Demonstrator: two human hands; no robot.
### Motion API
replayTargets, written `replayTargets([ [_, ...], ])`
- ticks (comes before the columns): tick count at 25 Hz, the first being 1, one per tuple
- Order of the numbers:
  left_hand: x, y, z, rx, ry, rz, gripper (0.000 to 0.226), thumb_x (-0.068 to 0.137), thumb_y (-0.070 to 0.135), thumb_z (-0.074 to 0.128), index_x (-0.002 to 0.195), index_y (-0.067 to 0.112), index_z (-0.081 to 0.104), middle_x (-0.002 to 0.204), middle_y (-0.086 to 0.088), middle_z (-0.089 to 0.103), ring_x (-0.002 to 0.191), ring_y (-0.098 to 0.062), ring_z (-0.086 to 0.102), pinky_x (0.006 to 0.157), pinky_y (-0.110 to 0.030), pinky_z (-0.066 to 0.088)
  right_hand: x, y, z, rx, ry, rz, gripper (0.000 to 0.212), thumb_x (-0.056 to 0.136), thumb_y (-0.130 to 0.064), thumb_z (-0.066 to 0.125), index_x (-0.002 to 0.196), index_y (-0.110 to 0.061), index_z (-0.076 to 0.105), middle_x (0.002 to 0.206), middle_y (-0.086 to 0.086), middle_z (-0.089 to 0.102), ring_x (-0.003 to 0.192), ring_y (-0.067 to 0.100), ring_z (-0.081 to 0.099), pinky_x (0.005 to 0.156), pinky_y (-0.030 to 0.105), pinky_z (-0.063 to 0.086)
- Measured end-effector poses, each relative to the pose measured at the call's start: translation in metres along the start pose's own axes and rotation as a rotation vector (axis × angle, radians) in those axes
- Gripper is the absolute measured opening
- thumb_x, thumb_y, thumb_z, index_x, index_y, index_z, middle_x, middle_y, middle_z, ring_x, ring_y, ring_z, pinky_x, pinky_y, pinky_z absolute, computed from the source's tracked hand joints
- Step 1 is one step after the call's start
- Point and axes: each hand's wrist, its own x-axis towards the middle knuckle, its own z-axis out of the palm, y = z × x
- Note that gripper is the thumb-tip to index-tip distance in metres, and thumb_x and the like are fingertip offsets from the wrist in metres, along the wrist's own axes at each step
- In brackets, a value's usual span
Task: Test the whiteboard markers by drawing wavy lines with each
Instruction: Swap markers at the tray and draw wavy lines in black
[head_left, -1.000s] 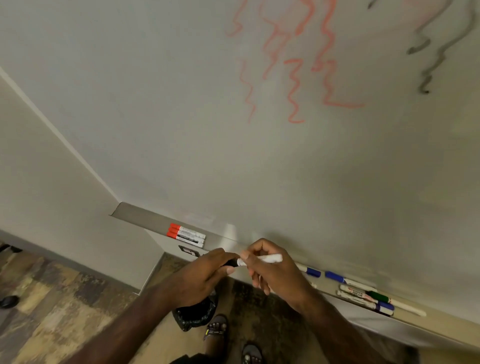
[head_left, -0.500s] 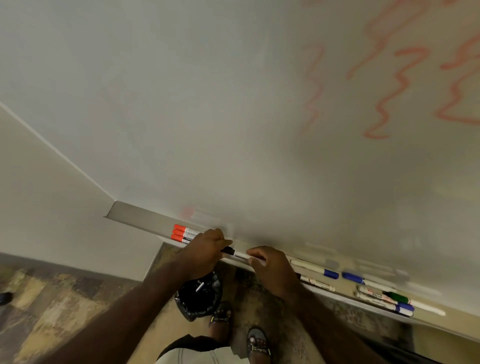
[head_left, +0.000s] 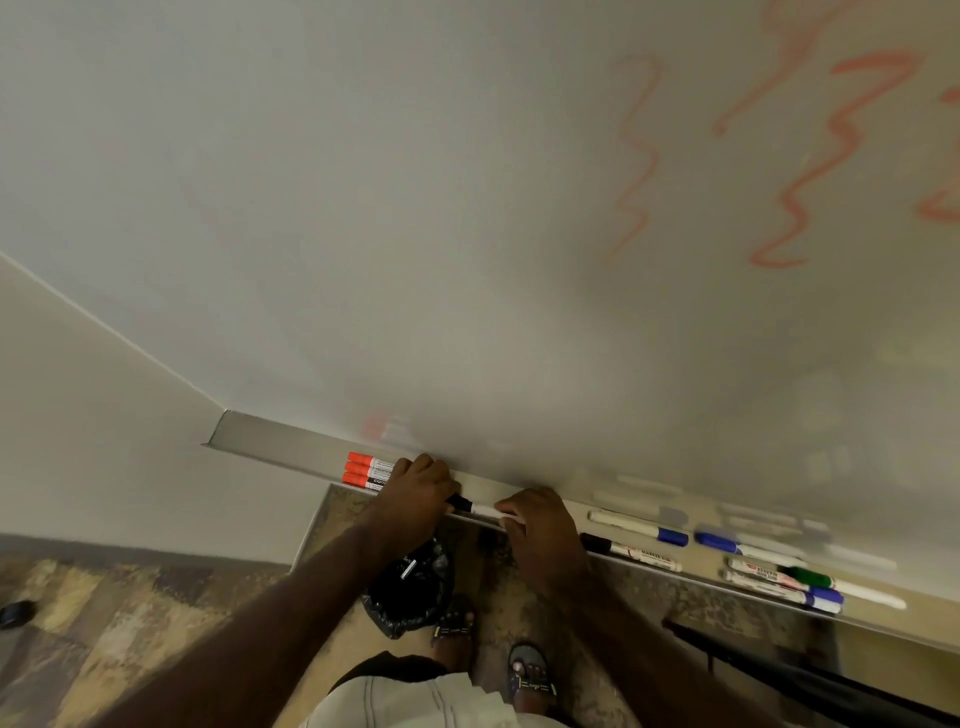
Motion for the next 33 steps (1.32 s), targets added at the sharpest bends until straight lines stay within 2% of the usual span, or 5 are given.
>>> replayTargets([
  [10,0.009,0.01,0.005,0.032,-0.034,0.09,0.031,0.102,0.03,0.058,0.13,0.022,0.069,0.129,-0.002,0.062,0.125,-0.027,0.052,0.1,-0.042,0.043,-0.012,0.002,0.0,-0.025,-0.09,-0.041,0.033,0.092,0.002,0.062,0.119,-0.01,0.078,0.11,0.007,0.071,0.1,0.031,0.063,0.092,0.038,0.056],
  [16,0.026,0.058,0.002,-0.11,0.094,0.204,0.018,0.092,0.02,0.067,0.109,0.021,0.073,0.108,-0.001,0.066,0.105,-0.026,0.062,0.082,-0.042,0.058,-0.044,0.019,-0.049,-0.032,0.109,0.02,0.029,0.093,-0.007,0.059,0.116,-0.011,0.077,0.113,0.007,0.074,0.104,0.026,0.067,0.101,0.034,0.05],
  [22,0.054,0.124,0.017,-0.107,0.049,0.365,0.019,0.092,0.016,0.067,0.11,0.013,0.072,0.108,-0.009,0.066,0.101,-0.031,0.062,0.083,-0.046,0.058,-0.085,0.066,-0.098,-0.018,0.162,0.312,0.023,0.098,-0.018,0.07,0.121,-0.019,0.074,0.121,-0.001,0.07,0.114,0.018,0.061,0.099,0.024,0.042],
  [27,0.064,0.164,0.025,-0.11,-0.042,0.319,0.039,0.109,0.026,0.05,0.143,0.011,0.059,0.14,-0.01,0.057,0.127,-0.028,0.054,0.107,-0.038,0.044,-0.103,0.086,-0.117,-0.157,-0.02,0.427,0.038,0.097,-0.026,0.069,0.134,-0.016,0.068,0.137,0.005,0.064,0.128,0.027,0.056,0.112,0.037,0.042],
  [33,0.073,0.175,0.031,-0.12,-0.077,0.271,0.03,0.106,0.024,0.055,0.133,0.014,0.065,0.129,-0.008,0.058,0.118,-0.027,0.054,0.096,-0.034,0.043,-0.108,0.087,-0.124,-0.264,-0.18,0.445,0.049,0.097,-0.024,0.066,0.145,-0.027,0.059,0.151,0.0,0.053,0.138,0.024,0.045,0.12,0.042,0.034],
])
